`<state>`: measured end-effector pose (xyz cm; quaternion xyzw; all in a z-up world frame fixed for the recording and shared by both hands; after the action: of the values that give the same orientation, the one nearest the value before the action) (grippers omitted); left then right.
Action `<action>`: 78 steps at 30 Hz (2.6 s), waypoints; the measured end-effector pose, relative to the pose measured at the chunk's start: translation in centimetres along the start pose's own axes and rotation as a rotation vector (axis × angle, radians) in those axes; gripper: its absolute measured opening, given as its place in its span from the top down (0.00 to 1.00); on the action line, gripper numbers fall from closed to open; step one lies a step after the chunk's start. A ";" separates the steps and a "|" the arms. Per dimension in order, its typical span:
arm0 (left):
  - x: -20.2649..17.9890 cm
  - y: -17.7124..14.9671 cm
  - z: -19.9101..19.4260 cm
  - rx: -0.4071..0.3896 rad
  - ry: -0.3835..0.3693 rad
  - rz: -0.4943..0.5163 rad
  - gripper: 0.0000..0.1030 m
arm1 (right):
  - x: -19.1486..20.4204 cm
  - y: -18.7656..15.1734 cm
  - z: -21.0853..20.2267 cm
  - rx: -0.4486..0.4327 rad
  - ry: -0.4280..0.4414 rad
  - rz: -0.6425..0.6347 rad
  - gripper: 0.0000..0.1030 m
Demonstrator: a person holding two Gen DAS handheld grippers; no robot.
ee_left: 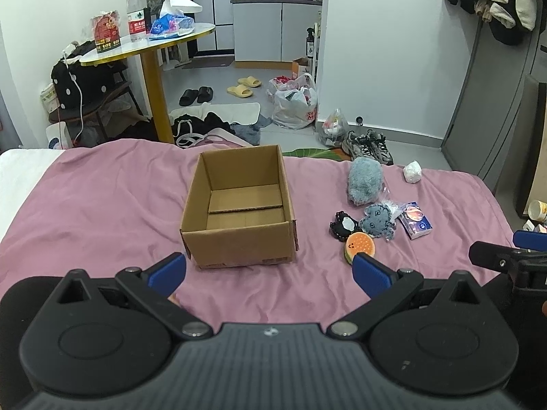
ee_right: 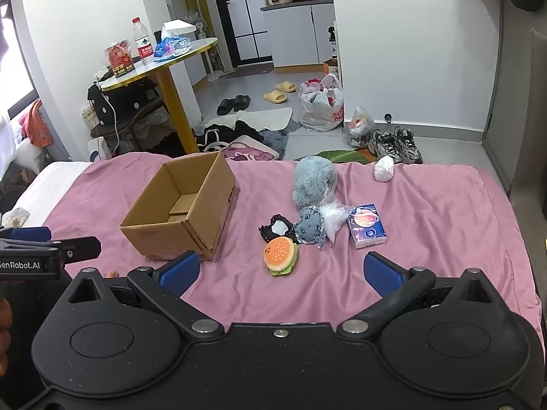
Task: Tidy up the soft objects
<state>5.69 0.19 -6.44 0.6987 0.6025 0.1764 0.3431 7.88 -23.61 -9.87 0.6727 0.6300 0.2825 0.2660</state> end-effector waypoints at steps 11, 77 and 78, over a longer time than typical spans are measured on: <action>1.2 0.8 1.4 0.018 0.013 -0.037 0.00 | 0.3 0.6 2.2 0.028 0.015 0.031 0.00; -5.7 -1.6 29.0 0.400 -0.171 -0.143 0.38 | -4.7 -2.2 24.7 0.394 0.235 0.485 0.67; -5.7 -1.6 29.4 0.400 -0.176 -0.148 0.38 | -4.4 -2.1 24.9 0.390 0.243 0.472 0.67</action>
<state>22.73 -13.11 -27.23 0.7194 0.6428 -0.0338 0.2610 24.02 -27.88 -28.92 0.7998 0.5261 0.2886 -0.0174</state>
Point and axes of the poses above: each gripper's, at about its wrist camera, not at the fingertips, and z roughly the way its jaws point, x to its left, y to its top, the point moved 8 cm from there along z, roughly the way its jaws point, and after that the axes turned 14 degrees about -y, right-handed, at the moved point
